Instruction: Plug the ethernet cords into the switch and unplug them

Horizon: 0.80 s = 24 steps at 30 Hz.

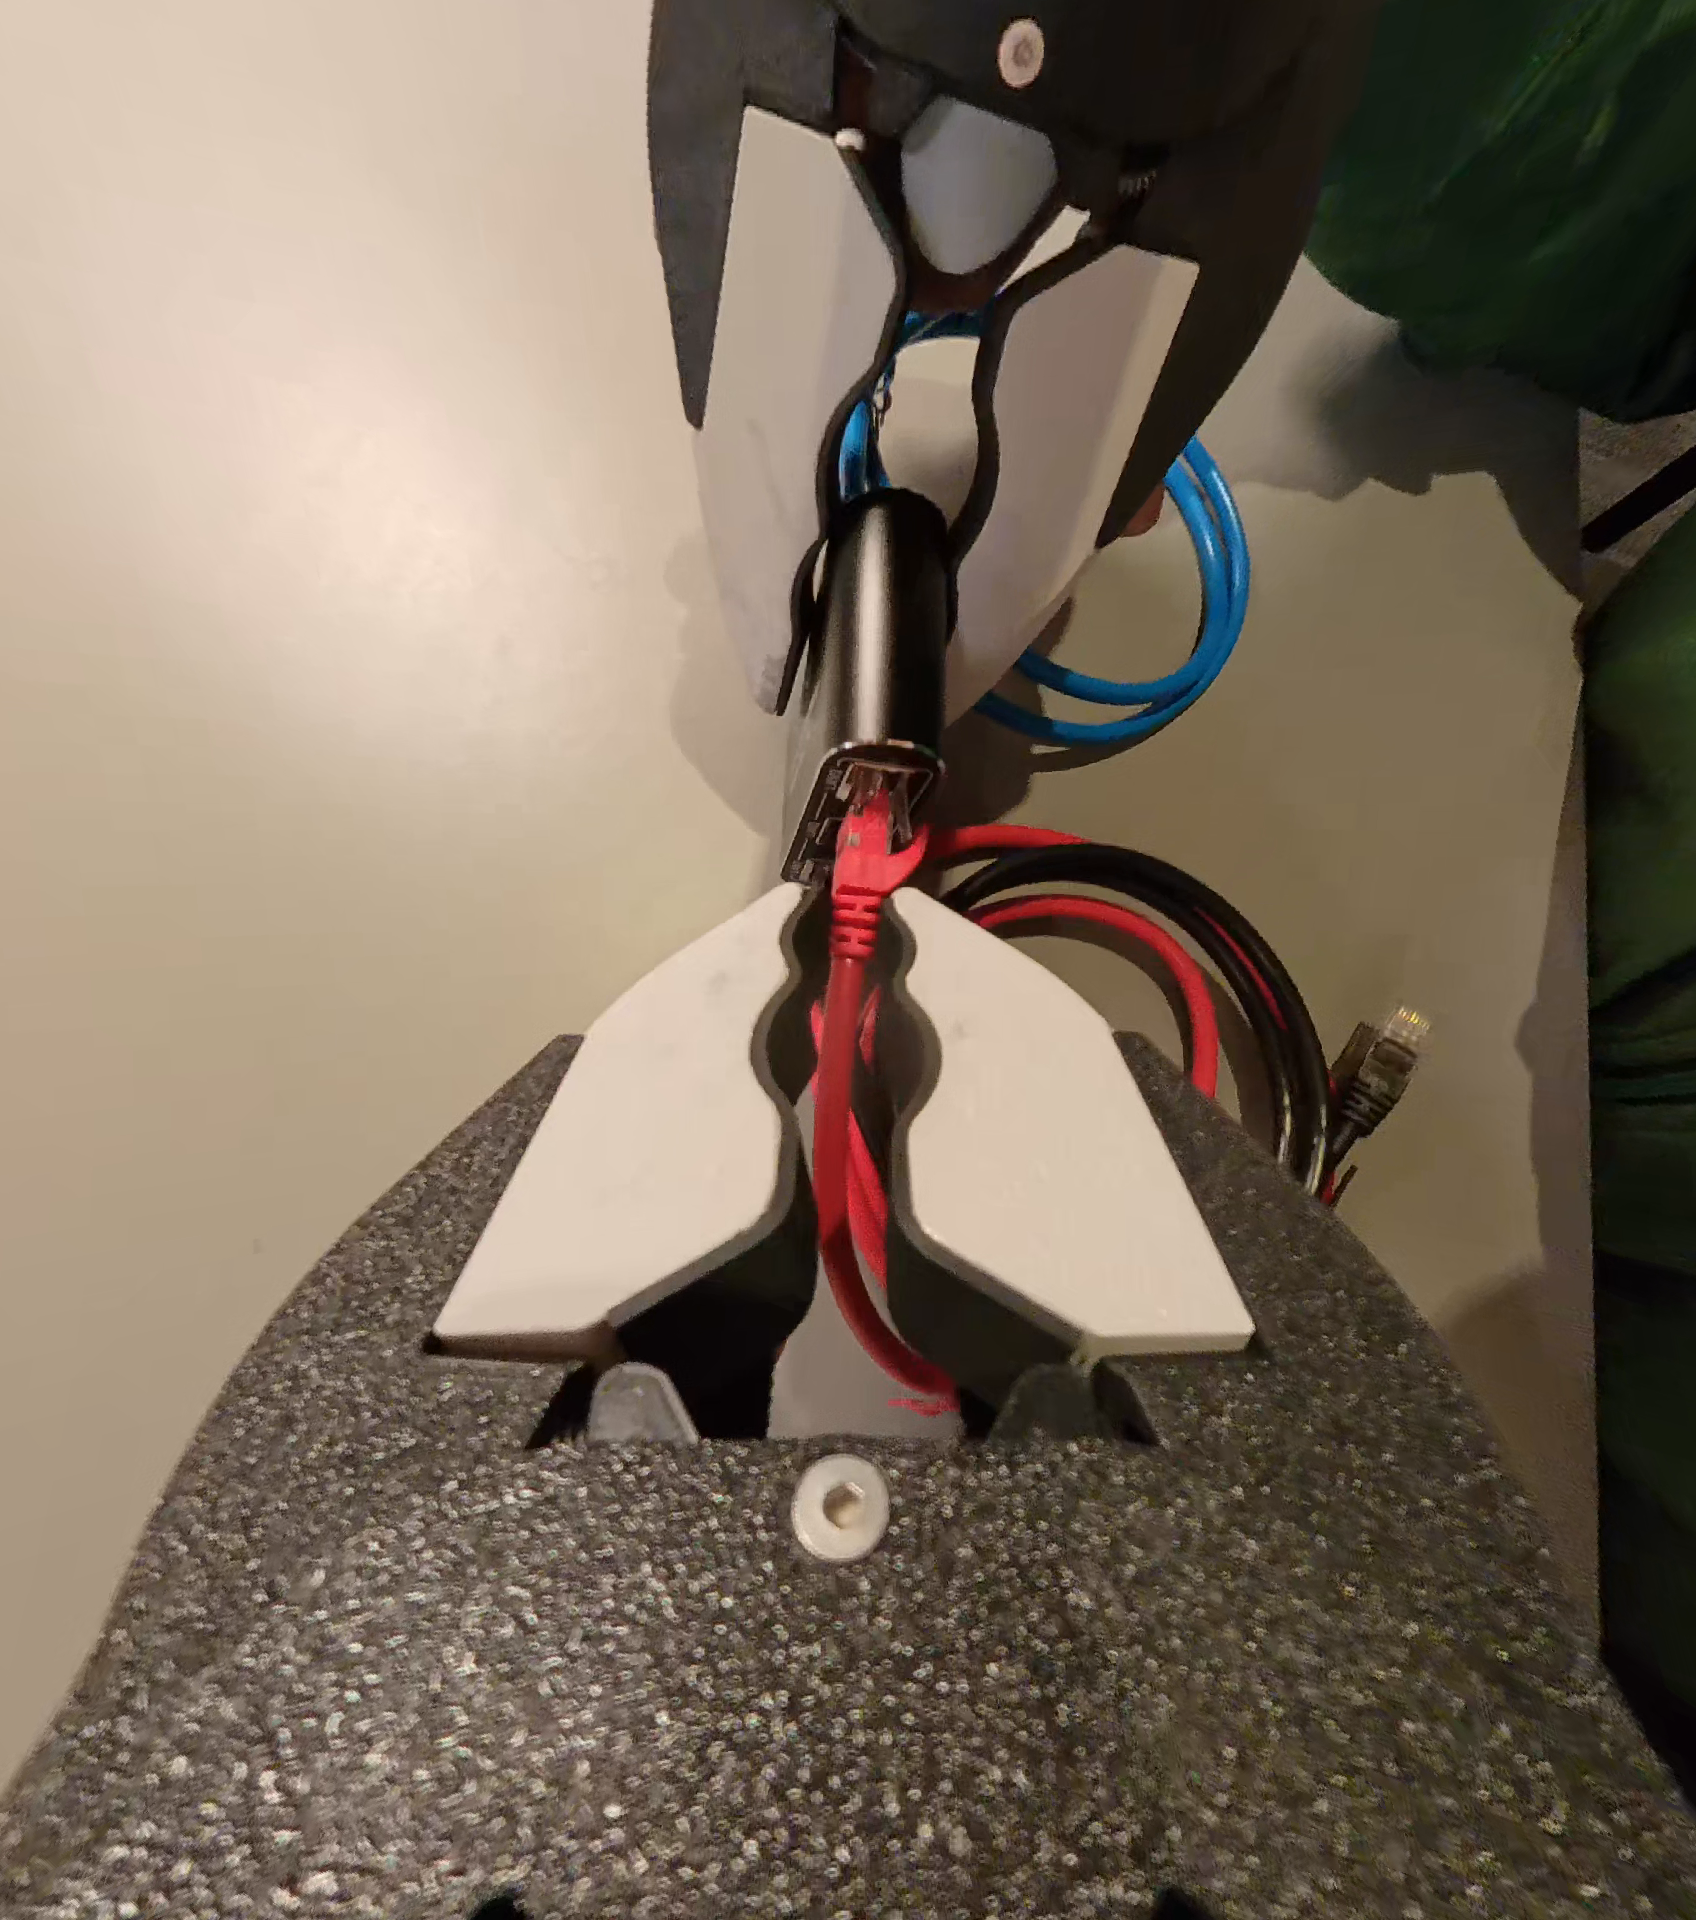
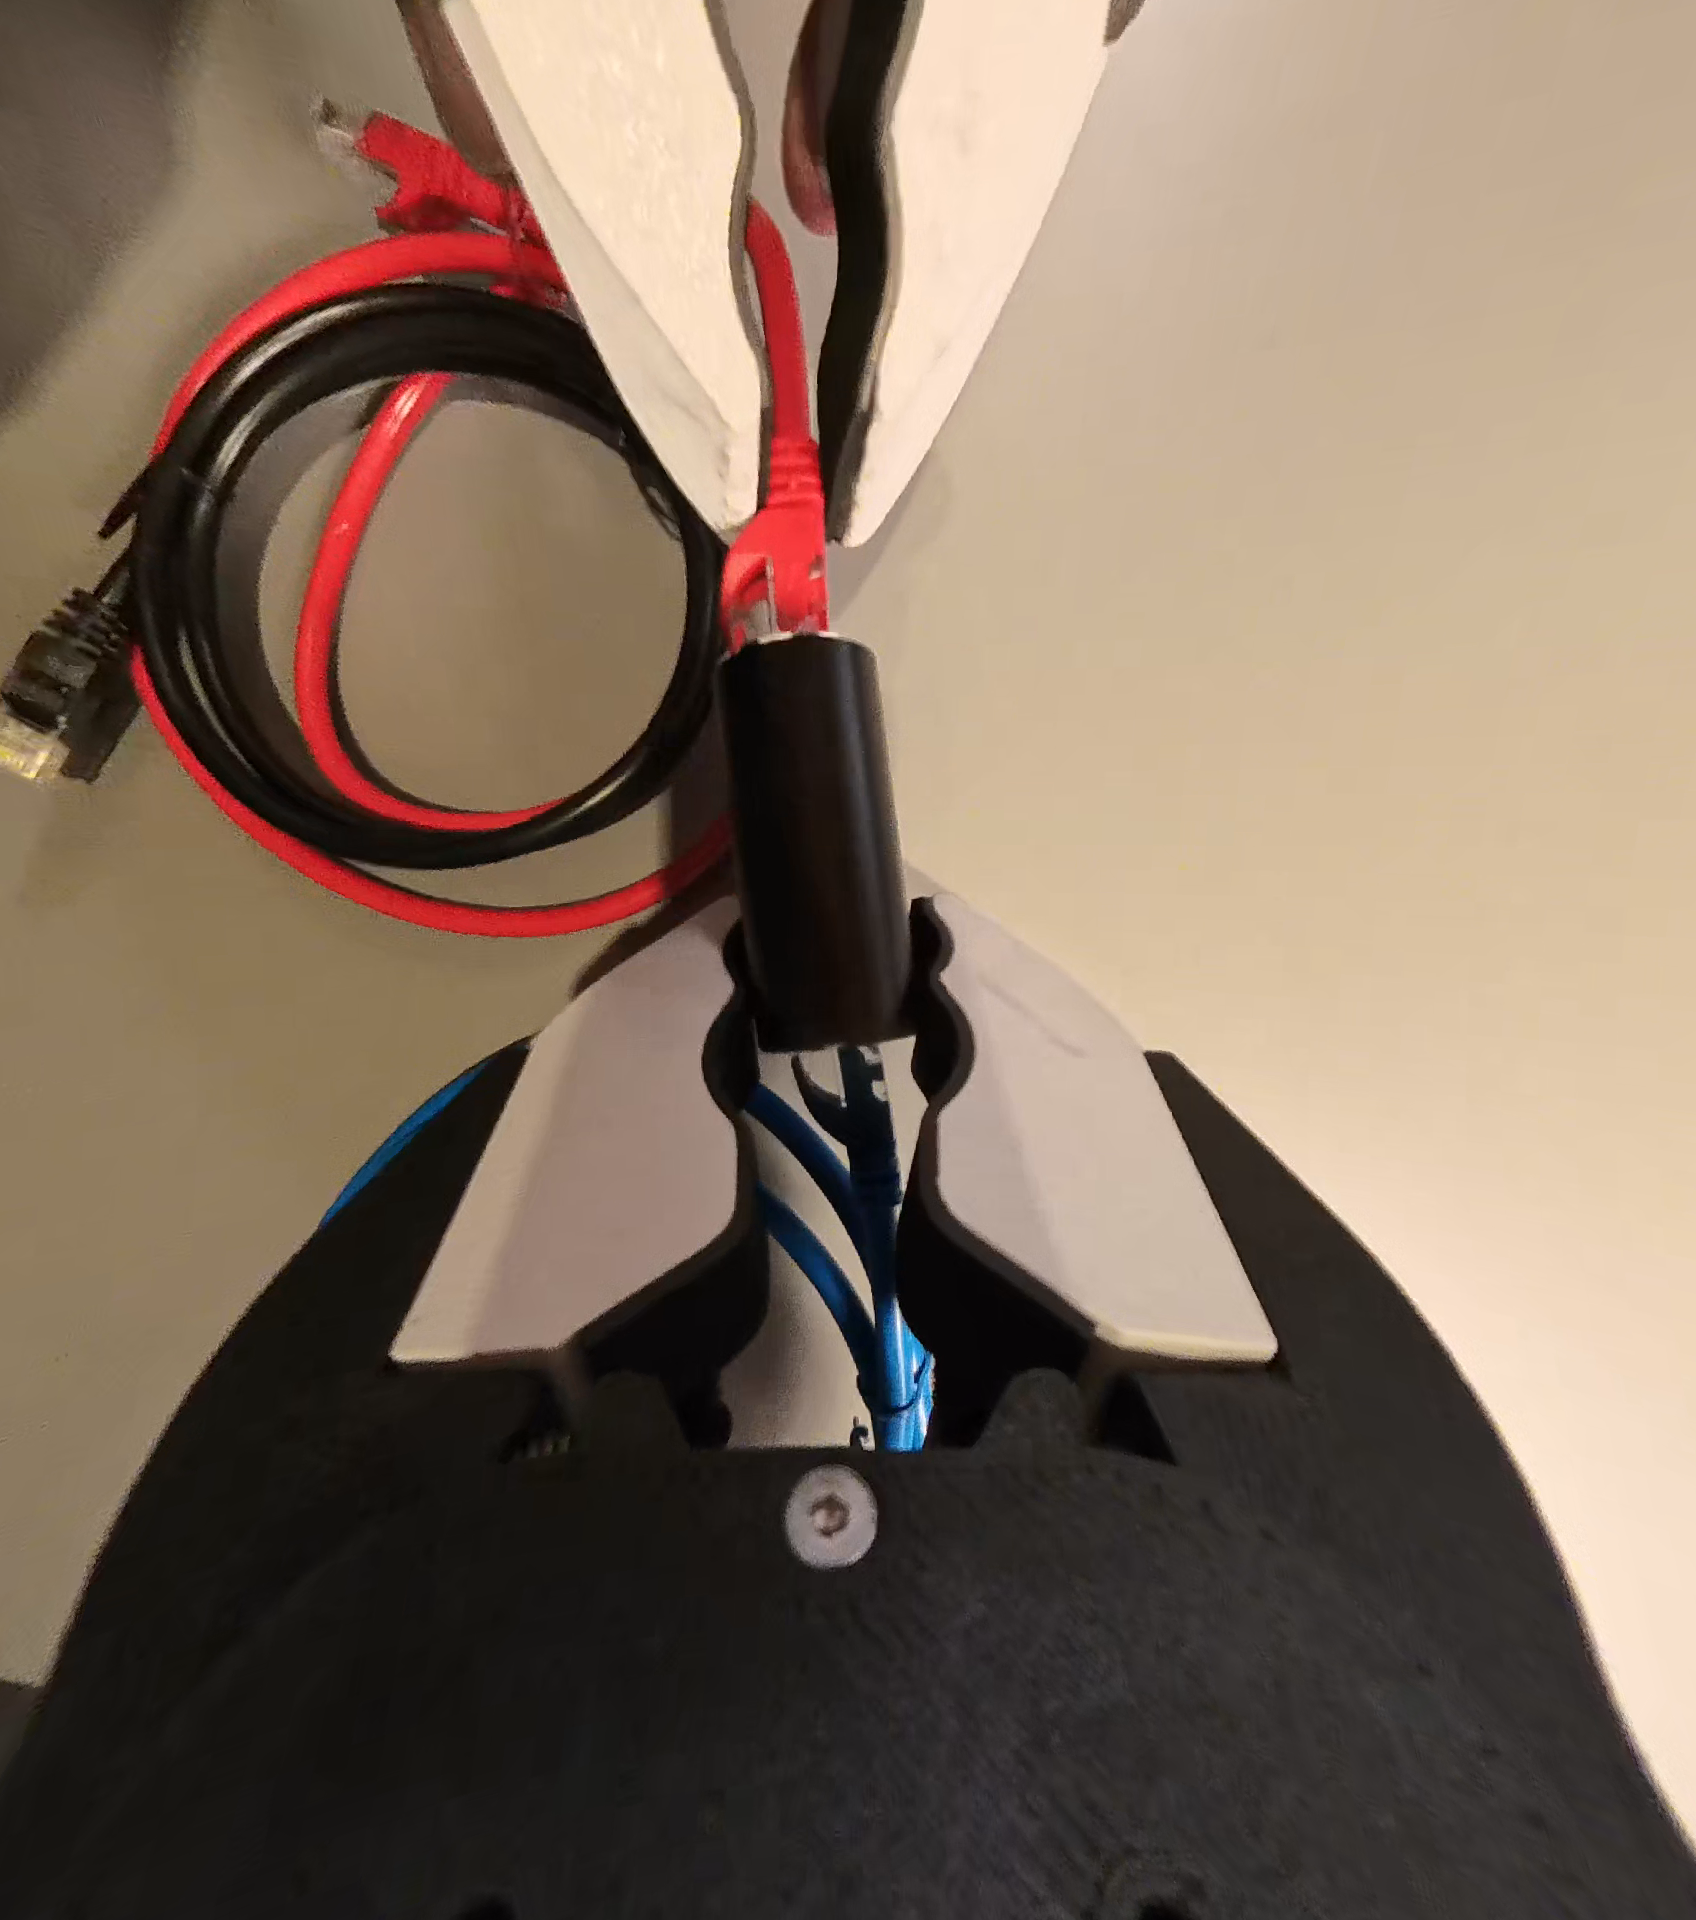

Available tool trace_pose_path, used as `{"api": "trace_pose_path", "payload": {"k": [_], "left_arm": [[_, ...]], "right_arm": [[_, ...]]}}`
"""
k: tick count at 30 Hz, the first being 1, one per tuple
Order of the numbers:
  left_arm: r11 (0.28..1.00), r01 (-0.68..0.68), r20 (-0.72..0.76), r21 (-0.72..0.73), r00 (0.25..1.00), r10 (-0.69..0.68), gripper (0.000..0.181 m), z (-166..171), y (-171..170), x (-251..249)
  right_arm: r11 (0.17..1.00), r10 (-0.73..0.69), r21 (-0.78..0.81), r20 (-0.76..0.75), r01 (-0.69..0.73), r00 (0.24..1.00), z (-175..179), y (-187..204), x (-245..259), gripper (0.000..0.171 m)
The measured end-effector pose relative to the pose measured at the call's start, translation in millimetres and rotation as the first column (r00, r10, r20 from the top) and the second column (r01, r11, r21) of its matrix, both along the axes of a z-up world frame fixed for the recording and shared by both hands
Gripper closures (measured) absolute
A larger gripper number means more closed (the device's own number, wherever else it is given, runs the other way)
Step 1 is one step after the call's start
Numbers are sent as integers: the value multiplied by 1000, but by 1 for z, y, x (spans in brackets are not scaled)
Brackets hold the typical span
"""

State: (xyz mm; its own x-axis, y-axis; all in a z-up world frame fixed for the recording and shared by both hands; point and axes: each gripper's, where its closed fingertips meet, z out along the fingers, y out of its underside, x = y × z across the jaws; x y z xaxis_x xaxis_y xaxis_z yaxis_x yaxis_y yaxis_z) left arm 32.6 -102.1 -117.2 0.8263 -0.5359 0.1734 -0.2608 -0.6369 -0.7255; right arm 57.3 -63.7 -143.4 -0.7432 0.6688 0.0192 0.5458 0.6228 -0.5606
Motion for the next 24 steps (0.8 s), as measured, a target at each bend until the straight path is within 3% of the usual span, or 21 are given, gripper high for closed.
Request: {"api": "trace_pose_path", "payload": {"k": [9, 15, 20, 24], "left_arm": [[1000, -2, 70, 19, 998, 0, 172, 1, 4, 4], [988, -17, 203, 152, 979, -15, 169, 19, 14, -4], [915, -181, 249, 361, 964, 92, 162, 41, 27, -51], [842, -315, 282, 439, 937, 203, 161, 41, 34, -85]], "right_arm": [[1000, -1, 25, 2, 1, 1000, -3, 1, 0, 145], [999, -32, -36, -15, 31, 999, 6, 7, -1, 145], [999, -37, -24, -14, 37, 999, 5, 16, 4, 145], [998, -46, -37, -41, 45, 998, 14, 20, 4, 146]]}}
